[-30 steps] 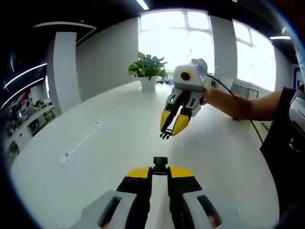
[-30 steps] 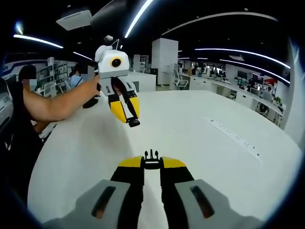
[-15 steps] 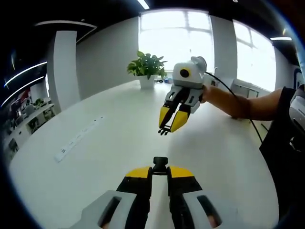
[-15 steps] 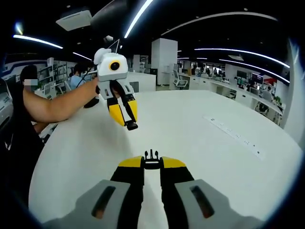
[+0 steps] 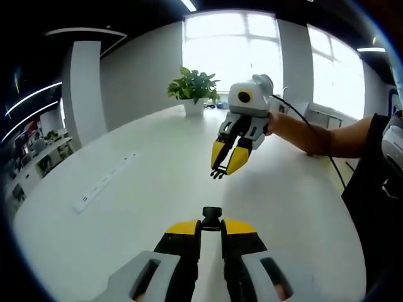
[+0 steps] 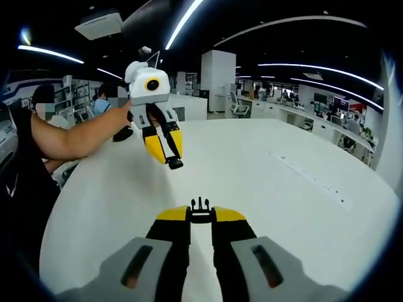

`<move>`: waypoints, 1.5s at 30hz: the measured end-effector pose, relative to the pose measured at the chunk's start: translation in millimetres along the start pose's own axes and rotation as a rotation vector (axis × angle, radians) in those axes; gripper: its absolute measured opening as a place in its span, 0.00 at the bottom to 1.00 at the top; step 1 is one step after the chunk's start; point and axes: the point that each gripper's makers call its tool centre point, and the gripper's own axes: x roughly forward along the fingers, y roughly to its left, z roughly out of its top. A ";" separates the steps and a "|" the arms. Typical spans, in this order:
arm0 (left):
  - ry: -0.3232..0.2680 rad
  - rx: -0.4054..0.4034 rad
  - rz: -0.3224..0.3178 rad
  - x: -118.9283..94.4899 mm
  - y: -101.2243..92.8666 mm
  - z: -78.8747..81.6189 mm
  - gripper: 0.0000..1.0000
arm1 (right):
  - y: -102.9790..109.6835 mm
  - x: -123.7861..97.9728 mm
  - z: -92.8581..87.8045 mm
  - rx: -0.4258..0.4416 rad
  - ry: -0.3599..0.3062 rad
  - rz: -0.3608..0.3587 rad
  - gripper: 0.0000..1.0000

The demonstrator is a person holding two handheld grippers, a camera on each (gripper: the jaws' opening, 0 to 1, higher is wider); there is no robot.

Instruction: Snap the two parts of the plastic buckle together until the buckle closes and remains connected.

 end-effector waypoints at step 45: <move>0.015 0.001 -0.018 0.1 -19.1 -9.7 0.11 | 14.3 -3.4 -10.0 0.004 0.007 0.008 0.12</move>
